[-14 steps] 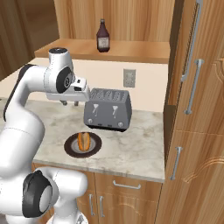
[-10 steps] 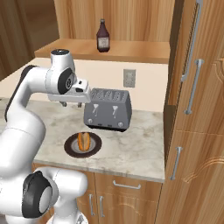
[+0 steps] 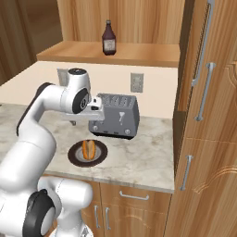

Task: Move the hot dog bun to the plate on the dining table and place the condiment next to that plate. Then navigate to the fridge and take the sausage and place it on the plate as well.

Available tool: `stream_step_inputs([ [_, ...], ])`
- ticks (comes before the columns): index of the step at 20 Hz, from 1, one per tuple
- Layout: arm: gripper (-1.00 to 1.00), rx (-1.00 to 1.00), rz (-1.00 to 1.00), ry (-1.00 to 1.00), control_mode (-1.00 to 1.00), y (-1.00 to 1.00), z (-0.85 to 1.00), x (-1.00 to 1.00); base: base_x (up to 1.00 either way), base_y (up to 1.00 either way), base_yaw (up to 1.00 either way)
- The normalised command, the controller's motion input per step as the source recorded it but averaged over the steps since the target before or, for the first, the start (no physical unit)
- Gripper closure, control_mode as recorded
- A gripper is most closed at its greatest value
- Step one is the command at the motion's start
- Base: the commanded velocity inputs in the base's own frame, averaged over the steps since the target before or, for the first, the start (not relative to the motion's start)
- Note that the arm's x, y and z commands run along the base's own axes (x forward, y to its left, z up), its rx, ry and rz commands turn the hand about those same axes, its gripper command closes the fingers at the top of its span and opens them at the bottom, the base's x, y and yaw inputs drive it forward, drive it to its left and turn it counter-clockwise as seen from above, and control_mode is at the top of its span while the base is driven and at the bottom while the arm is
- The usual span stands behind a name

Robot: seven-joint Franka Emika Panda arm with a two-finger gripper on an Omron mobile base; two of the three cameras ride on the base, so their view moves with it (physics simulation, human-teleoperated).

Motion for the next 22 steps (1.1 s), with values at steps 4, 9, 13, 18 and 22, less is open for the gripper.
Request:
stream_step_inputs([
  [4, -1.00, 0.00, 0.02, 0.01, -1.00, 0.00, -0.64, 0.12, 0.00, 0.00, 0.00],
  [9, -1.00, 0.00, 0.00, 0.04, -1.00, 0.00, -0.63, 0.19, 0.00, 0.00, 0.00],
  [13, -1.00, 0.00, 0.00, 0.08, -1.00, 0.05, -0.57, 0.24, 0.00, 0.00, 0.00],
  [18, -1.00, 0.00, 0.00, 0.09, -1.00, 0.13, -0.53, 0.26, 0.00, 0.00, 0.00],
  [22, -1.00, 0.00, 0.00, 0.06, -1.00, 0.18, -0.48, 0.20, 0.00, 0.00, 0.00],
])
